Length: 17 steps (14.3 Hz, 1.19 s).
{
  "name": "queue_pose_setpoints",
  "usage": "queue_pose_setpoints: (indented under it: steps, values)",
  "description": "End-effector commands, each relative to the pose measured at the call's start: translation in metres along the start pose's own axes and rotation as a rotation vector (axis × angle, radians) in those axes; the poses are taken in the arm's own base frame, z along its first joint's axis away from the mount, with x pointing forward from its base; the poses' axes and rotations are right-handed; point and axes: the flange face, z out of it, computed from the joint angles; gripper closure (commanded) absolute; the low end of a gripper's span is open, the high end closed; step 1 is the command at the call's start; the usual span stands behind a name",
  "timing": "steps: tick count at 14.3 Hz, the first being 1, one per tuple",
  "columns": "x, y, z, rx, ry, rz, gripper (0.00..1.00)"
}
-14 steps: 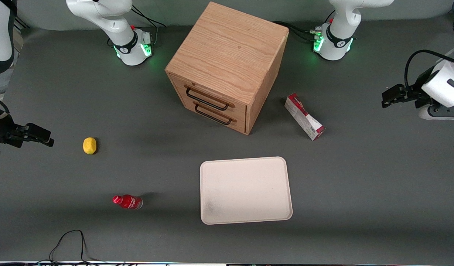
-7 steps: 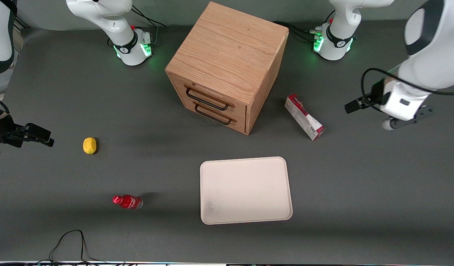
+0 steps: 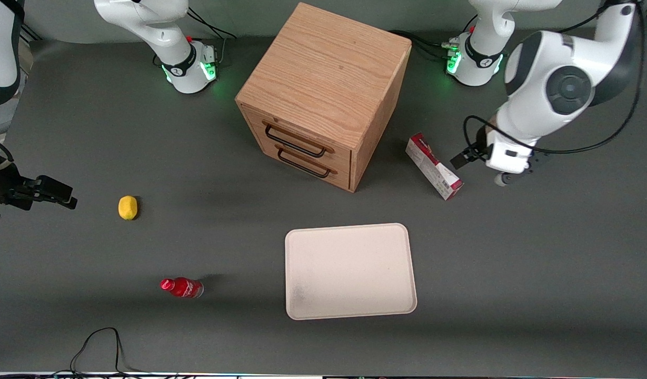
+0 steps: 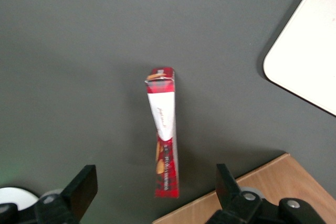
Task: Place red cookie box on tray
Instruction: 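Move the left gripper down over the red-and-white cookie box, then close the left gripper on the cookie box and lift it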
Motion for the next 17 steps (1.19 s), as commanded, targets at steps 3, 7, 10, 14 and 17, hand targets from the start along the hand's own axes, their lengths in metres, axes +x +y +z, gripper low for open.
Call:
queue_pose_setpoints:
  steps: [3, 7, 10, 14, 17]
  values:
    - [-0.029, -0.004, 0.080, -0.003, 0.084, -0.064, 0.00]
    - [-0.028, -0.010, 0.134, 0.003, 0.066, -0.088, 0.00]
    - [-0.031, -0.004, 0.162, 0.005, 0.047, -0.114, 0.11]
    - [-0.032, -0.003, 0.185, -0.005, 0.042, -0.108, 0.67]
    - [-0.033, -0.004, 0.194, 0.006, 0.030, -0.105, 1.00]
